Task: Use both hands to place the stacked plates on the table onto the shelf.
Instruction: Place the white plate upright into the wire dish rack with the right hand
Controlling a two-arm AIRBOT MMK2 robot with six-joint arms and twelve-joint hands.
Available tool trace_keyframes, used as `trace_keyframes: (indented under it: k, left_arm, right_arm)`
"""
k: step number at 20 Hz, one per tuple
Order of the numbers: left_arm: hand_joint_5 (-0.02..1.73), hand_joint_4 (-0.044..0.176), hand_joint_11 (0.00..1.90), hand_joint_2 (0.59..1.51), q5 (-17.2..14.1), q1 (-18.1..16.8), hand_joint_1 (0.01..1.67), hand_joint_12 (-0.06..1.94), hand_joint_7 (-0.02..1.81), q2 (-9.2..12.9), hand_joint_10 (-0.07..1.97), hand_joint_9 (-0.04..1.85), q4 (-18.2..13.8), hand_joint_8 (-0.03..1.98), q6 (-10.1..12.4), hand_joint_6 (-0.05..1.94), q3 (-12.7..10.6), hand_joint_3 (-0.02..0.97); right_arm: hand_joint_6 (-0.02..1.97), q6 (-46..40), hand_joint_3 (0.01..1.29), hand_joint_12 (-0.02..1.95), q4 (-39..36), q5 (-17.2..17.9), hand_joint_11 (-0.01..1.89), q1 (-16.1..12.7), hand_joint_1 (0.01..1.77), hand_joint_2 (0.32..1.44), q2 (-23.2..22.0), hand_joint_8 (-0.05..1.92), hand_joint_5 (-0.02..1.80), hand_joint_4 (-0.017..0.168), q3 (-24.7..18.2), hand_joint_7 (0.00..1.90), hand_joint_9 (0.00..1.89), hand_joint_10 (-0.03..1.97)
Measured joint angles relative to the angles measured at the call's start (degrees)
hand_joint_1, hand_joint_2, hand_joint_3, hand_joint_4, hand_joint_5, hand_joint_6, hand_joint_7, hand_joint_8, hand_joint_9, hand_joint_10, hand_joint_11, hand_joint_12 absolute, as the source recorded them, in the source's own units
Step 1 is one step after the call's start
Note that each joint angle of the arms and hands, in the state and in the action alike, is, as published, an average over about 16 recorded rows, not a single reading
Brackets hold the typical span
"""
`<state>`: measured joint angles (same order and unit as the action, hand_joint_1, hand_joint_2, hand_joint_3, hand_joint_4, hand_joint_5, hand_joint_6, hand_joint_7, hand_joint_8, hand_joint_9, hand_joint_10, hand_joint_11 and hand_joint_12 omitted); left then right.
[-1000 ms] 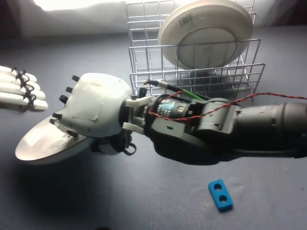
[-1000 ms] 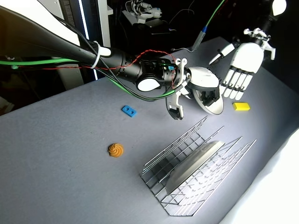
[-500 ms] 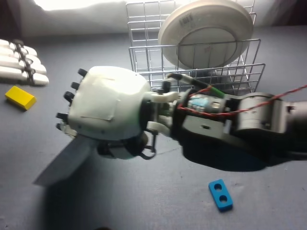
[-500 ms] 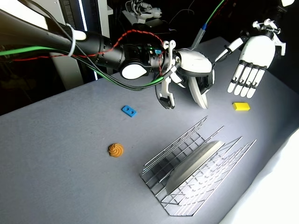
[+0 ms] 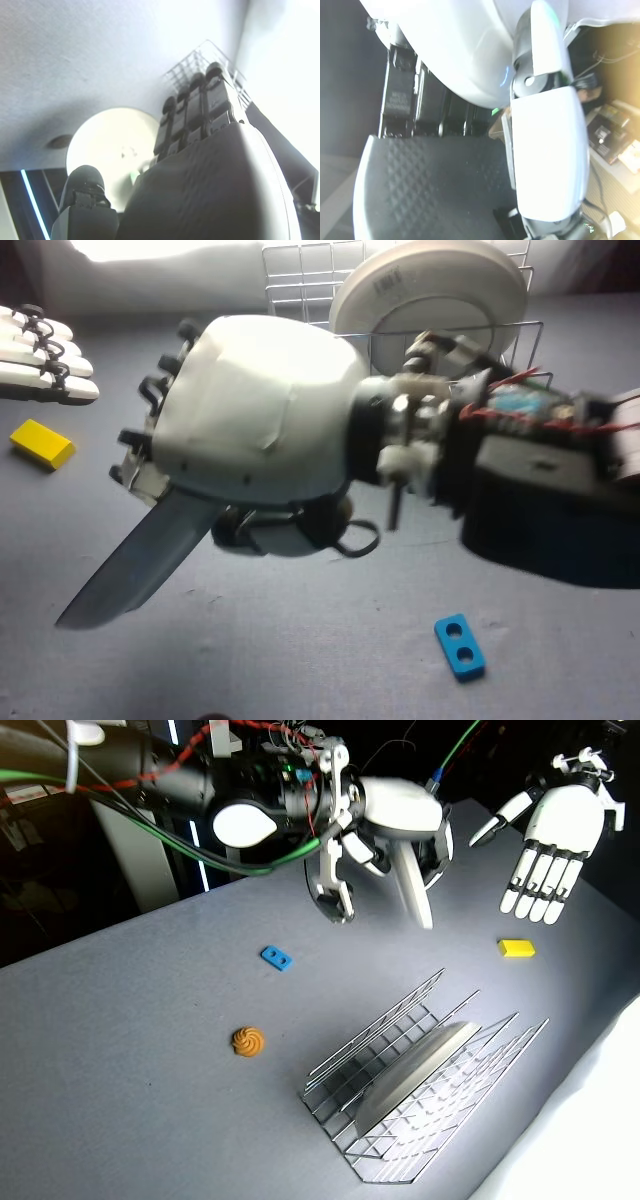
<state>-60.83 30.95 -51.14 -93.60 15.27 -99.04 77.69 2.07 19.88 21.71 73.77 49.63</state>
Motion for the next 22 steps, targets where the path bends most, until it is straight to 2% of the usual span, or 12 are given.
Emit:
trace_keyframes:
  k: [7,14,18,22]
  left_arm:
    - [0.02,0.001,0.02,1.089,-0.2,-0.8,0.02,-0.01,0.02,0.0,0.01,0.02,-0.7,-0.01,0.5,0.02,0.4,0.021]
    - [0.02,0.001,0.02,1.090,-0.1,-1.0,0.02,-0.02,0.02,0.1,0.01,0.02,-0.9,-0.01,0.8,0.02,0.9,0.021]
    - [0.02,0.001,0.02,1.090,0.0,-1.0,0.02,-0.02,0.02,0.1,0.01,0.02,-1.0,-0.01,0.9,0.02,1.2,0.021]
    - [0.02,0.001,0.02,1.090,0.0,-1.0,0.02,-0.02,0.02,0.1,0.01,0.02,-1.2,-0.01,0.9,0.02,1.6,0.021]
  right_arm:
    - [0.93,-14.5,0.01,1.09,-4.7,-1.8,0.94,-5.5,1.21,0.99,-7.2,0.84,0.96,0.003,-3.8,1.09,1.22,0.40]
    - [0.86,-31.5,0.01,1.15,-5.6,-5.2,0.95,-10.0,1.21,0.99,-11.7,0.82,0.97,0.001,-2.9,1.11,1.23,0.49]
    - [0.82,-37.2,0.01,1.21,-2.2,-7.9,0.95,-12.1,1.21,0.99,-13.5,0.84,0.98,-0.002,-1.6,1.11,1.20,0.61]
    - [0.79,-38.0,0.01,1.25,3.9,-11.2,0.92,-13.9,1.21,0.99,-14.7,0.89,0.98,-0.004,0.0,1.10,1.16,0.74]
